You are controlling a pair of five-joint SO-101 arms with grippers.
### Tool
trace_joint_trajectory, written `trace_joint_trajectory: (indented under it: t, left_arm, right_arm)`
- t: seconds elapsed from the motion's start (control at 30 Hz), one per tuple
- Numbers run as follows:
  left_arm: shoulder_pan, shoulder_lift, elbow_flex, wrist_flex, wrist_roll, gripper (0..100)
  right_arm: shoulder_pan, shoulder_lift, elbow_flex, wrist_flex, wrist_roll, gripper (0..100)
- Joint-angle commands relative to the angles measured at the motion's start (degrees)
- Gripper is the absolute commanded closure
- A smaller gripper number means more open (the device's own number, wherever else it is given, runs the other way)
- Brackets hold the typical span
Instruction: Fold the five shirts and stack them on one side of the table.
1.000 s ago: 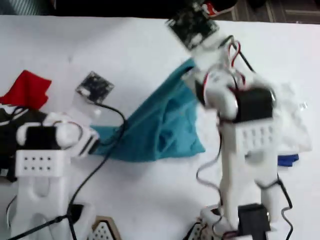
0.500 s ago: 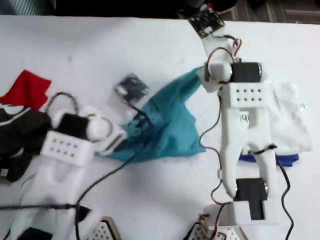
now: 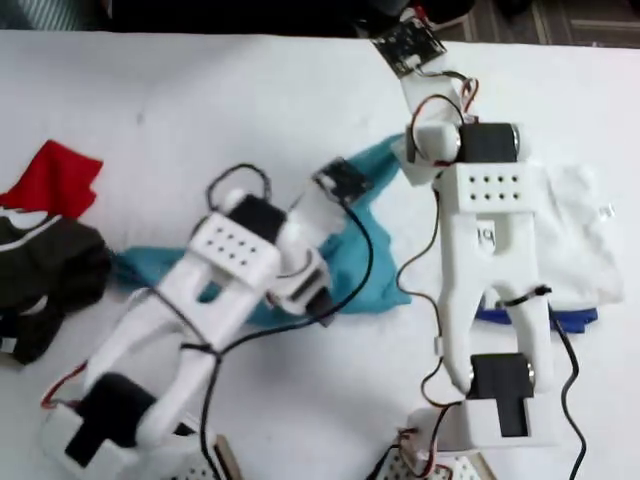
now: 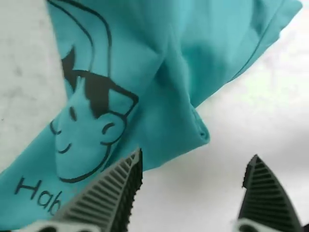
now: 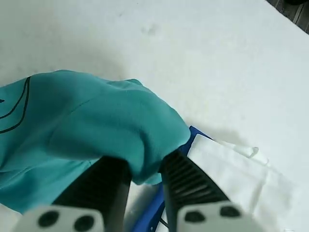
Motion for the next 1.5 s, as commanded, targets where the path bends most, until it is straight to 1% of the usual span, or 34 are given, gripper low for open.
trace_joint_trajectory:
  t: [0.0,0.2,0.33,0.4,0.47,0.57,0.67,0.77,0.83,0.9,0.97,1.07,1.1,1.13,1.17,1.27,1.37,1.47]
  left_arm:
    - [0.4,3.4,-1.7,-2.2,2.8,67]
    - [-5.6,7.7,-1.1,-6.4,2.5,81]
    - [-7.2,10.4,1.0,-9.8,2.5,85]
    - [-7.3,10.3,0.7,-8.5,2.5,90]
    - [-7.3,8.4,-0.8,-5.5,2.0,98]
    - [-7.5,2.5,-3.1,0.2,-1.7,98]
    - [-9.6,-5.6,-4.7,4.2,-3.7,98]
    - [-11.6,-12.4,-4.7,7.3,-7.3,98]
    - [-11.6,-14.6,-4.0,9.1,-9.1,98]
    - [-10.7,-14.6,-2.9,9.5,-9.1,96]
    - [-8.6,-14.6,-0.3,7.8,-7.4,90]
    - [-5.6,-14.6,4.0,3.6,3.3,75]
    - [-4.7,-14.6,5.2,2.0,6.6,70]
    - [-3.6,-14.6,6.3,0.1,8.4,69]
    - [-2.3,-14.6,7.6,-2.0,8.8,69]
    - [0.3,-14.6,12.0,-9.1,9.0,76]
    - [0.8,-14.6,16.9,-15.3,8.8,80]
    - [0.5,-14.6,20.2,-18.7,8.8,81]
  right_arm:
    - [0.9,-0.3,-0.4,-0.7,-0.6,97.9]
    - [1.2,-0.4,-0.5,-0.6,-0.6,97.9]
    - [1.3,-0.4,-0.6,-0.6,-0.6,97.9]
    - [1.3,-0.5,-0.8,-0.6,-0.6,97.9]
    - [1.3,-1.2,-0.8,-0.3,-0.6,97.9]
    - [1.3,-3.3,-0.8,0.5,-0.4,97.9]
    - [1.3,-5.5,-0.8,1.4,-0.3,97.9]
    - [1.3,-7.0,-0.8,2.9,-0.3,97.9]
    - [1.3,-7.4,-0.7,4.0,-0.4,97.9]
    - [1.2,-7.5,-0.5,4.4,-0.6,97.9]
    - [1.2,-7.5,-0.5,4.6,-0.6,97.9]
    - [1.0,-7.5,-0.5,4.6,-0.6,97.9]
    - [1.0,-7.5,-0.5,4.7,-0.6,97.9]
    - [1.1,-7.5,-0.5,4.7,-0.6,97.9]
    - [1.2,-7.5,-0.5,4.7,-0.6,97.9]
    - [1.2,-7.5,-0.4,4.7,-0.6,97.9]
    - [1.2,-7.5,-0.4,4.7,-0.6,97.9]
    - [1.2,-7.5,-0.4,4.7,-0.6,97.9]
